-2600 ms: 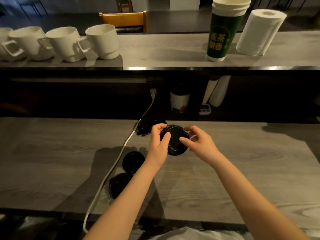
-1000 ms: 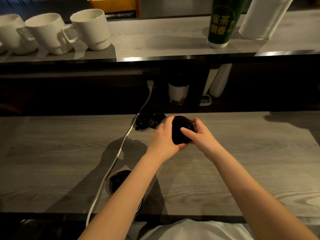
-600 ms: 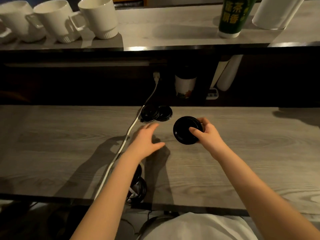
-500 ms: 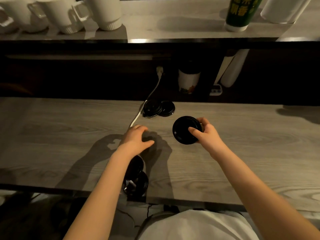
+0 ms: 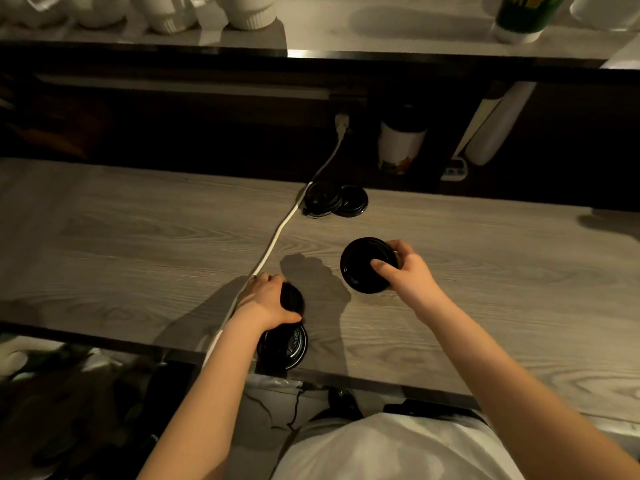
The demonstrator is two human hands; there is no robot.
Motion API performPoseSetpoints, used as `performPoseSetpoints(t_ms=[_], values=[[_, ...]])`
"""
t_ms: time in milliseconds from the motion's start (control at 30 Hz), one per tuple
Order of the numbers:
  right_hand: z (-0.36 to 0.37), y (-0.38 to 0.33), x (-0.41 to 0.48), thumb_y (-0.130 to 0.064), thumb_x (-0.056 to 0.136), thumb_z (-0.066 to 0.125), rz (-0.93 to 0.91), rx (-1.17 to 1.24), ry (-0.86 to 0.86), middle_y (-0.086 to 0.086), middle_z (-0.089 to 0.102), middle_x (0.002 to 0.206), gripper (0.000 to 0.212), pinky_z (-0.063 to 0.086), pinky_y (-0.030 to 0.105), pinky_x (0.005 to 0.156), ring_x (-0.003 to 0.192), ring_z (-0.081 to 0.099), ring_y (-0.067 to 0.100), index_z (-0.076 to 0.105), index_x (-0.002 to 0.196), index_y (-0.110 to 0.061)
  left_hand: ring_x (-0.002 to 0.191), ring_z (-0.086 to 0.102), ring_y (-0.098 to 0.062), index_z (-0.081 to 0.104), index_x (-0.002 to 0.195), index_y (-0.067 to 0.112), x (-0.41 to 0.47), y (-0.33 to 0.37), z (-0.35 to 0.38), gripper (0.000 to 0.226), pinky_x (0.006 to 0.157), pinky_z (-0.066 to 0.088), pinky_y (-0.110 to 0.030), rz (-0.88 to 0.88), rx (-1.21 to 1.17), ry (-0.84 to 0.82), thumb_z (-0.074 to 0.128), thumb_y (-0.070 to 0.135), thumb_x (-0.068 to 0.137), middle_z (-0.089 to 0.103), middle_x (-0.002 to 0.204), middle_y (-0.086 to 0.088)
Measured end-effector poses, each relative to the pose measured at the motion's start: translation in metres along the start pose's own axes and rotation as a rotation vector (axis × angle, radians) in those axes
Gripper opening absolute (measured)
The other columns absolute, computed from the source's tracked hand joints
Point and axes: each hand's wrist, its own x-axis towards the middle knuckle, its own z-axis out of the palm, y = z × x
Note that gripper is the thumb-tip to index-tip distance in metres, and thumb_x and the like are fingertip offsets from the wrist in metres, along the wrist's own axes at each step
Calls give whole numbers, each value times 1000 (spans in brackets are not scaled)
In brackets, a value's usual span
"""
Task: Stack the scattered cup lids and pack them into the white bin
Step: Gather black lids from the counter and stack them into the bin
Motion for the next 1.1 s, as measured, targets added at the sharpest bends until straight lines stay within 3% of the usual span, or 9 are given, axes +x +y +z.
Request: performPoseSetpoints(t_ms=[133, 267, 400, 500, 700, 900, 1100], values=[[-11, -1, -1, -13, 90, 60, 22, 73, 37, 4, 62, 111, 28, 51, 46, 93, 105, 61, 24, 49, 115, -18, 138, 21, -31, 29, 144, 16, 2, 17, -12, 88, 111, 30, -45, 65, -29, 109, 75, 42, 74, 25, 148, -8], [-33, -7, -3, -10, 91, 58, 41, 179, 100, 7, 62, 114, 27, 56, 36, 82, 102, 63, 23, 49, 116, -15, 136, 22, -28, 28, 144, 19, 7, 52, -31, 86, 110, 32, -41, 155, -70, 173, 75, 40, 74, 24, 147, -3], [-68, -12, -8, -10, 91, 58, 4, 234, 187, -2, 62, 102, 26, 53, 25, 70, 91, 62, 11, 49, 113, -19, 133, 24, -26, 28, 144, 18, 4, 94, -44, 88, 108, 33, -38, 277, -119, 250, 75, 39, 74, 24, 144, -1], [-103, -12, -14, -9, 91, 58, -21, 285, 262, -2, 61, 102, 26, 53, 24, 70, 89, 61, 8, 49, 114, -17, 134, 23, -26, 28, 144, 17, -4, 134, -51, 87, 109, 34, -40, 377, -87, 314, 75, 40, 74, 26, 144, -1], [-187, 6, -41, -7, 90, 59, -93, 369, 377, -2, 64, 102, 24, 53, 20, 66, 89, 63, 8, 54, 110, -19, 133, 23, -27, 30, 143, 18, -18, 228, -45, 84, 111, 26, -42, 513, -35, 306, 74, 41, 75, 28, 141, -2], [-299, 44, -77, -6, 87, 62, -104, 408, 457, 3, 65, 105, 30, 53, 26, 69, 92, 64, 15, 52, 112, -20, 131, 22, -23, 31, 142, 18, -42, 345, -17, 81, 108, 29, -37, 627, -54, 313, 73, 38, 76, 27, 141, -4], [-418, 83, -117, -4, 86, 64, -147, 420, 544, 1, 67, 101, 31, 51, 20, 62, 88, 66, 10, 52, 108, -23, 134, 21, -21, 26, 146, 16, -66, 473, 21, 88, 109, 25, -32, 710, -79, 373, 74, 39, 75, 31, 143, -2]])
